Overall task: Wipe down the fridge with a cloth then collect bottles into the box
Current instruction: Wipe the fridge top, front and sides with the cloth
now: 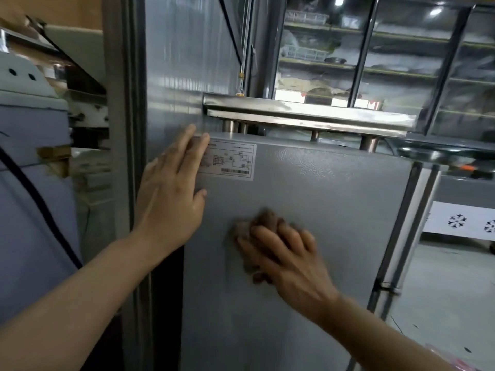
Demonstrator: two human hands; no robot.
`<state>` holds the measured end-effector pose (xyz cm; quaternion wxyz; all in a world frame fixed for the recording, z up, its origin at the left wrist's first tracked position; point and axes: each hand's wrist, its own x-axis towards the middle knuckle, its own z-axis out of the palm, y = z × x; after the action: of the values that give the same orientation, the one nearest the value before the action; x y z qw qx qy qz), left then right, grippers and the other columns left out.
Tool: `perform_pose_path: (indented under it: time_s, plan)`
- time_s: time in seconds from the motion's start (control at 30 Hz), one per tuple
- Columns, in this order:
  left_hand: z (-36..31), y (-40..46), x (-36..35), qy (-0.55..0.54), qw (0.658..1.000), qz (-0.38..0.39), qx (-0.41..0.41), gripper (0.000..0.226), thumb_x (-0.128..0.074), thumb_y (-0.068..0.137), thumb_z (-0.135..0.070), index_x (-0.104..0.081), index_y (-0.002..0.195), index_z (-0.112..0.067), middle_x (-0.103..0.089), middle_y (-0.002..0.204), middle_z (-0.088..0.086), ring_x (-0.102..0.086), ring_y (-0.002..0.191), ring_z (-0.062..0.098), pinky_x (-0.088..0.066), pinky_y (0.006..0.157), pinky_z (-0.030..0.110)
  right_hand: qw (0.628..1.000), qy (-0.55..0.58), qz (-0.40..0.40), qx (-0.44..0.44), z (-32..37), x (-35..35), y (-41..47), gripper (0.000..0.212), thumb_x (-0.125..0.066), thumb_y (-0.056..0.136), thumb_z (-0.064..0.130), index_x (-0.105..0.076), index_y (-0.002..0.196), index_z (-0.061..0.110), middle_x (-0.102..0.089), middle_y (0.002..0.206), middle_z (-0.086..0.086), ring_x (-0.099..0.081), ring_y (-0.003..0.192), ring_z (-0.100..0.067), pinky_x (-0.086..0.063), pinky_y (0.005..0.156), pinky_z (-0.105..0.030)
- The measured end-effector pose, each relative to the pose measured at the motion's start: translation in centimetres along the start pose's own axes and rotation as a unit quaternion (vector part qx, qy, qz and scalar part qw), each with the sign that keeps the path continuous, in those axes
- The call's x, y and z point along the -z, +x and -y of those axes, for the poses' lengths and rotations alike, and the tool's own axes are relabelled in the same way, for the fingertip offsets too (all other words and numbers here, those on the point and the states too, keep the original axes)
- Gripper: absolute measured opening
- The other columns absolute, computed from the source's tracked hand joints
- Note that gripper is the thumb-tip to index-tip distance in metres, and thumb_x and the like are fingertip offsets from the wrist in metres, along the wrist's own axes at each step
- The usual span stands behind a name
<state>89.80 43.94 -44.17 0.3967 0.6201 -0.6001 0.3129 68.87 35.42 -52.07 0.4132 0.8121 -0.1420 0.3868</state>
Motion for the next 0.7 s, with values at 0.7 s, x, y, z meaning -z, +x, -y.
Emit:
perform_pose_path:
  time_s: [0.7]
  plan:
    - [2.5,-4.9,2.1,-0.154,0.978,0.059,0.131,0.082,-0.071,0.078,-0.011,-0.024,0.143,-0.028,-0.055,0.124,-0.011,-0.056,0.104,0.005,-0.051,0.088,0.036,0.987,-0.005,-0.103,-0.127,0.5,-0.3,14.7,0.046,-0.050,0.087,0.040,-0.057,0.130,0.026,-0.052,0.137,-0.002,-0.034,0.114,-0.031,-0.021,0.104,-0.045]
